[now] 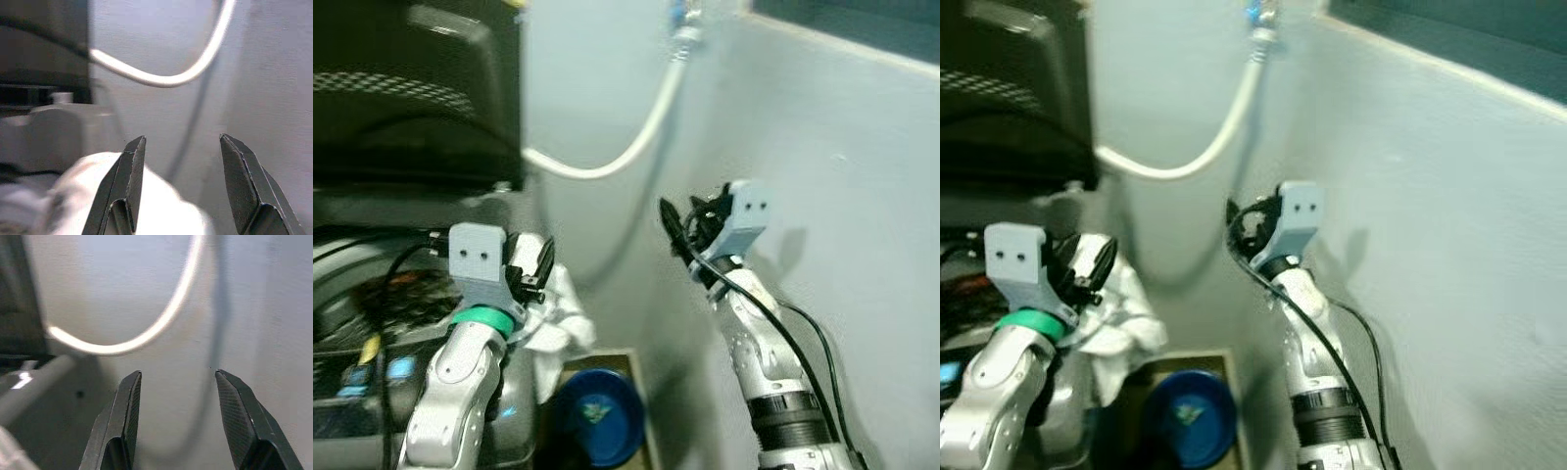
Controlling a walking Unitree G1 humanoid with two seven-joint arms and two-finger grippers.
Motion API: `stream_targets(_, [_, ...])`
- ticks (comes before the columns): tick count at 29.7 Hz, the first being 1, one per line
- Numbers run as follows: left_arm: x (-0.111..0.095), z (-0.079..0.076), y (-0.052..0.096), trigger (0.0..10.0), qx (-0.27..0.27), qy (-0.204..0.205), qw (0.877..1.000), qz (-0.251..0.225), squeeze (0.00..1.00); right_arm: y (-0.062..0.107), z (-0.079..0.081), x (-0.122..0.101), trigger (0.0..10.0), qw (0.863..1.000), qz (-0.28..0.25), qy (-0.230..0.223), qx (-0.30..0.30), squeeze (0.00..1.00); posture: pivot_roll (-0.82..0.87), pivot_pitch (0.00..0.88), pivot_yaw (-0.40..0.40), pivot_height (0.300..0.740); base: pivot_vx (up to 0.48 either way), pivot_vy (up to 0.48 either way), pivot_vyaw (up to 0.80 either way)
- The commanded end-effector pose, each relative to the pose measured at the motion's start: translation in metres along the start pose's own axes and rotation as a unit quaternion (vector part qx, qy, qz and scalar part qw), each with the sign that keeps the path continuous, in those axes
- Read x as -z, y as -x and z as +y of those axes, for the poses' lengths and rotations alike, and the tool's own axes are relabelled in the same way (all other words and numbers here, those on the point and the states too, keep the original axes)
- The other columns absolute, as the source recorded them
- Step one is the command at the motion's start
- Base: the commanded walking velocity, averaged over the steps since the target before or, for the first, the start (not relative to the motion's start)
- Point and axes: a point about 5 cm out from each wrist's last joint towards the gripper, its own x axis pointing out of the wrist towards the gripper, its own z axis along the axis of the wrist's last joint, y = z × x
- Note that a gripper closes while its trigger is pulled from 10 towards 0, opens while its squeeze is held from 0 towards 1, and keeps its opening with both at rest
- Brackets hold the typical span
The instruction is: Clothes washing
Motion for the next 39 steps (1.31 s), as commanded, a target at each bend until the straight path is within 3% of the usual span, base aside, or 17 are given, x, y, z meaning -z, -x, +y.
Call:
stream_targets(1, [0.006,-0.001,0.002,10.0,-0.001,0.008,1.000,0.015,0.00,0.002,-0.003,0.004,10.0,1.000,0.009,0.002,0.003,0.00,0.01,0.015,-0.075,0.740,0.000,0.000,-0.80])
stream_targets(7, [0.006,-0.001,0.004,10.0,-0.003,0.010,1.000,0.014,0.00,0.002,-0.002,0.004,10.0,1.000,0.010,0.002,-0.005,0.00,0.01,0.014,-0.088,0.740,0.000,0.000,-0.80])
stream_targets(19, [0.009,-0.002,0.007,10.0,-0.007,0.019,1.000,0.021,0.00,0.004,0.005,0.006,10.0,0.999,0.017,0.008,-0.031,0.00,0.01,0.022,-0.098,0.740,0.000,0.000,0.00])
stream_targets(25, [0.004,-0.001,0.009,10.0,-0.011,0.015,1.000,0.011,0.00,0.000,0.019,-0.002,10.0,0.996,-0.009,-0.055,-0.071,0.00,0.03,0.011,-0.113,0.740,0.000,0.000,0.00])
stream_targets(26, [-0.001,-0.001,0.008,10.0,-0.009,0.004,1.000,0.003,0.00,-0.002,0.025,-0.009,10.0,0.990,-0.020,-0.106,-0.091,0.00,0.03,0.008,-0.115,0.740,0.000,0.000,0.00])
stream_targets(27, [-0.001,-0.001,0.008,10.0,-0.009,0.004,1.000,0.003,0.00,-0.002,0.025,-0.009,10.0,0.990,-0.020,-0.106,-0.091,0.00,0.03,0.008,-0.115,0.740,0.000,0.000,0.00])
stream_targets(29, [-0.012,-0.002,0.005,10.0,-0.007,-0.016,1.000,-0.013,0.00,-0.006,0.032,-0.020,10.0,0.978,-0.034,-0.172,-0.117,0.00,0.04,0.007,-0.116,0.740,0.000,0.000,0.00])
stream_targets(32, [-0.022,-0.002,0.002,10.0,-0.006,-0.028,0.999,-0.029,0.00,-0.008,0.033,-0.027,10.0,0.970,-0.044,-0.204,-0.127,0.00,0.04,0.004,-0.119,0.740,0.000,0.000,0.00])
stream_targets(34, [-0.041,-0.002,-0.004,10.0,-0.009,-0.037,0.997,-0.061,0.00,-0.010,0.035,-0.037,10.0,0.956,-0.054,-0.245,-0.148,0.00,0.04,0.001,-0.119,0.740,0.000,0.000,0.00])
stream_targets(39, [-0.051,0.000,-0.010,10.0,-0.017,-0.042,0.996,-0.071,0.00,-0.010,0.040,-0.042,10.0,0.950,-0.045,-0.249,-0.184,0.00,0.04,0.000,-0.113,0.740,0.000,0.000,0.00])
